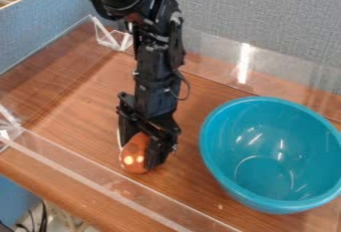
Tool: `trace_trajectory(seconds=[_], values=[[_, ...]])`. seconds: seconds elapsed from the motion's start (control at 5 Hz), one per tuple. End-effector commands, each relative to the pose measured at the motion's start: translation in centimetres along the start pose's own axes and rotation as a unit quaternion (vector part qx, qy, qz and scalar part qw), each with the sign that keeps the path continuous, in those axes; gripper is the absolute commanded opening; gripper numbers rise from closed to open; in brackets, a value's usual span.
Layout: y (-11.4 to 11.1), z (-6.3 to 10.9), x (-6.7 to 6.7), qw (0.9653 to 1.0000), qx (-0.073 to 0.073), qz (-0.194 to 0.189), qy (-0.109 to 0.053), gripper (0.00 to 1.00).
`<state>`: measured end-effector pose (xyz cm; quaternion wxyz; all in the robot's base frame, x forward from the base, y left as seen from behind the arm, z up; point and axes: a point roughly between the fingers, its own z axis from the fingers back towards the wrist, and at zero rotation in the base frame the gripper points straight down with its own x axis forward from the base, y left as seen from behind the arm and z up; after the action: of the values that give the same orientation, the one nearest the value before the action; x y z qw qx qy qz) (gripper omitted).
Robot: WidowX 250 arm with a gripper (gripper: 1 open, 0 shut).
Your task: Put the mushroom in the blue bowl
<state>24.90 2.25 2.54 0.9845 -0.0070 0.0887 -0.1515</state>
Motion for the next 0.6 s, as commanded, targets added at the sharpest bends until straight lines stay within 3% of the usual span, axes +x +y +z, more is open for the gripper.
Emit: trace_trajectory(seconds=[0.0,0.4], values=[[0.2,-0.4,0.1,0.9995,0.004,-0.028,-0.012,0.00],[-1.5,0.3,0.9,0.9996,-0.003,-0.012,-0.027,0.00]])
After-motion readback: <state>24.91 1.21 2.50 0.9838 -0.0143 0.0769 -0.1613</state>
